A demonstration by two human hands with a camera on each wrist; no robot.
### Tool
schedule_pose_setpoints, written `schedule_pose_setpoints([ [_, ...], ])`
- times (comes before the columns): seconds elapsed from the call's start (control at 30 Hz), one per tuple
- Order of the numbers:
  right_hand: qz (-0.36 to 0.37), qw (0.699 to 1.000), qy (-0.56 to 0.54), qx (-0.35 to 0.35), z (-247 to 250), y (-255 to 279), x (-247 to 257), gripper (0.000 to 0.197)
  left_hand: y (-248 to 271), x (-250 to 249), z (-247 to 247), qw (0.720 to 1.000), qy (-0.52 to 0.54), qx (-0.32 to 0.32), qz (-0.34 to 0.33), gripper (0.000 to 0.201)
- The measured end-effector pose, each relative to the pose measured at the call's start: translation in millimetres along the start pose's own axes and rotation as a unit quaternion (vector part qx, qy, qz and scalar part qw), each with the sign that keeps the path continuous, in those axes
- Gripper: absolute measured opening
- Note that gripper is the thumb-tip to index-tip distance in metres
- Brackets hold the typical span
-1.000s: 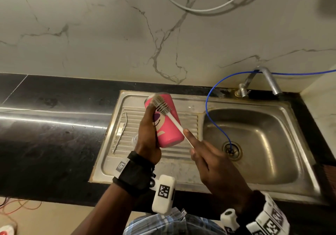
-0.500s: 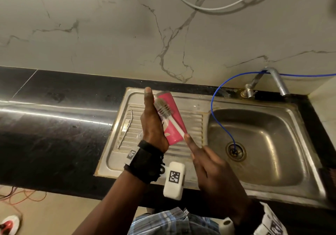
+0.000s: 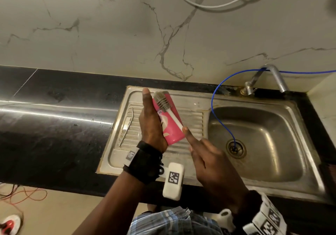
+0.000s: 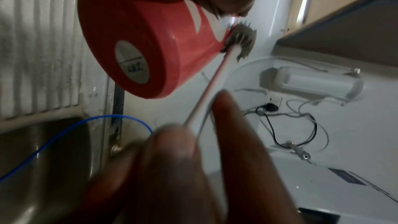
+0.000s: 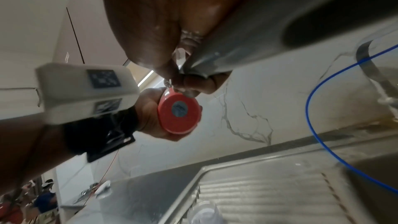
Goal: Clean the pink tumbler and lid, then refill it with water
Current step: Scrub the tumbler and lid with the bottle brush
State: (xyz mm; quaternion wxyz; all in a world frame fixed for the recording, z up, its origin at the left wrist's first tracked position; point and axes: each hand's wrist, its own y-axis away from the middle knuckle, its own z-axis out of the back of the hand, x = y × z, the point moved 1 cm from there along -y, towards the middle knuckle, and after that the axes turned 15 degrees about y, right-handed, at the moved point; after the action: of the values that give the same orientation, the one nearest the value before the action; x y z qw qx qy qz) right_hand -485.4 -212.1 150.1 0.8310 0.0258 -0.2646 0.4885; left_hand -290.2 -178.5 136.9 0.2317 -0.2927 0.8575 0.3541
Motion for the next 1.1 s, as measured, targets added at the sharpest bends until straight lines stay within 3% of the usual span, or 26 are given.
schedule_pose_setpoints([
  [0.1, -0.006, 1.0, 0.004, 0.003, -0.7, -9.7, 2.3, 0.065, 4.5, 2.2, -1.8, 1.0, 0.006, 0.017, 0.006, 0.112],
  [0.17, 0.008, 1.0, 0.002, 0.026, 1.9, 5.2, 1.4, 0.064, -3.7, -9.8, 1.1, 1.0, 0.023, 0.002, 0.009, 0.117],
  [0.23, 0.03, 0.998, -0.003, 0.048, 5.6, 24.2, 4.1, 0.066, -10.2, -22.4, 6.1, 0.999, 0.042, -0.016, 0.005, 0.107],
  [0.33, 0.025, 0.999, 0.006, 0.039, 3.4, 20.4, 7.4, 0.068, -7.7, -21.5, 8.9, 0.999, 0.027, -0.025, 0.006, 0.118],
  [0.47, -0.015, 1.0, 0.016, -0.008, 2.0, -8.7, 13.1, 0.068, 3.6, -6.5, 2.0, 1.0, 0.01, 0.011, 0.022, 0.113],
  [0.63, 0.005, 0.999, -0.009, 0.048, 5.6, 18.8, 9.8, 0.062, -4.7, -28.7, 7.3, 0.997, 0.073, -0.032, 0.005, 0.095],
  [0.77, -0.015, 1.0, 0.003, 0.018, 3.4, 0.8, 9.4, 0.064, 4.6, -11.0, 2.7, 0.999, 0.034, -0.012, 0.013, 0.113],
  [0.87, -0.026, 1.0, -0.001, 0.0, 4.8, -12.8, 7.6, 0.065, 9.4, -6.2, -5.0, 1.0, 0.019, 0.008, 0.021, 0.108],
  [1.0, -0.007, 0.999, -0.026, 0.033, 9.3, 12.3, 4.4, 0.062, 1.0, -27.3, -6.5, 0.997, 0.067, -0.024, 0.024, 0.101],
  [1.1, -0.005, 0.999, -0.02, 0.028, 10.4, 15.6, 3.1, 0.062, 3.6, -25.6, -6.1, 0.998, 0.047, -0.03, 0.016, 0.098],
])
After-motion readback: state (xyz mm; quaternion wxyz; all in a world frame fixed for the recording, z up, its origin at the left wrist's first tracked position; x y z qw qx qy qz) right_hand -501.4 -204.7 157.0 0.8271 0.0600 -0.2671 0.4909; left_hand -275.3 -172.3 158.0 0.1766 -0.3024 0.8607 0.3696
